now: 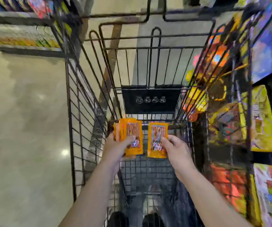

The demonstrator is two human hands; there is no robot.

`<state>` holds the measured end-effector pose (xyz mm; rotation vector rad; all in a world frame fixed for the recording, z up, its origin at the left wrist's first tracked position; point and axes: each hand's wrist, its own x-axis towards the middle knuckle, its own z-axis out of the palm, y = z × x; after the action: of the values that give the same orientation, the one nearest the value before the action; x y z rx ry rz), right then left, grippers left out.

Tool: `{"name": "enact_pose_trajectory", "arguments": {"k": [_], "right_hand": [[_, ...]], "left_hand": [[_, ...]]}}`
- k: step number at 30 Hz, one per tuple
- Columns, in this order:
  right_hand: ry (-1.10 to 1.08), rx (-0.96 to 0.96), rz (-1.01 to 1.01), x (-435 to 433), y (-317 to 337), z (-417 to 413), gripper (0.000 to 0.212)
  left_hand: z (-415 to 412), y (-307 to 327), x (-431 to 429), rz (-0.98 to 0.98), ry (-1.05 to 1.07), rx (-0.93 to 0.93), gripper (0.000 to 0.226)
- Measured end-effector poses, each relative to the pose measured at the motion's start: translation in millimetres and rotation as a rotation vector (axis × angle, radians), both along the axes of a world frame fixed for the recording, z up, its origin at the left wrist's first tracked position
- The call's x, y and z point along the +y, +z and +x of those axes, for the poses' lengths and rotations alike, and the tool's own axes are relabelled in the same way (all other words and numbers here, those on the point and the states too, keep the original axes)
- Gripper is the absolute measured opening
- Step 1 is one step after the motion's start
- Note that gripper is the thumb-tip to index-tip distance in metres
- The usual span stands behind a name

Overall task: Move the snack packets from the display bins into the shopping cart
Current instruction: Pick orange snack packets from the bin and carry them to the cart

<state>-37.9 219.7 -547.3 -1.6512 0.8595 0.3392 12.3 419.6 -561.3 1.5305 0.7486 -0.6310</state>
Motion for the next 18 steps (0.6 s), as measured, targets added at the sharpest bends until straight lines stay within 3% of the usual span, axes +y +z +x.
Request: {"name": "enact_pose_trajectory", "arguments": {"k": [5,9,18], "right_hand": [[0.064,0.034,0.007,18.6,-82.6,32.9,0.022],[0.067,0.062,0.006,32.1,-137.3,55.9,0.026],[0.124,0.007,-0.020,45.2,-192.7,76.3,0.020]], "left_hand": [[28.4,-72.2,-6.5,0.118,0.060,-0.019,0.047],[45.0,-123.5,-8.0,0.213,0.092,-0.104,0.036],[47.9,-172.9,-4.5,0.332,0.003,-0.056,0.067]]}}
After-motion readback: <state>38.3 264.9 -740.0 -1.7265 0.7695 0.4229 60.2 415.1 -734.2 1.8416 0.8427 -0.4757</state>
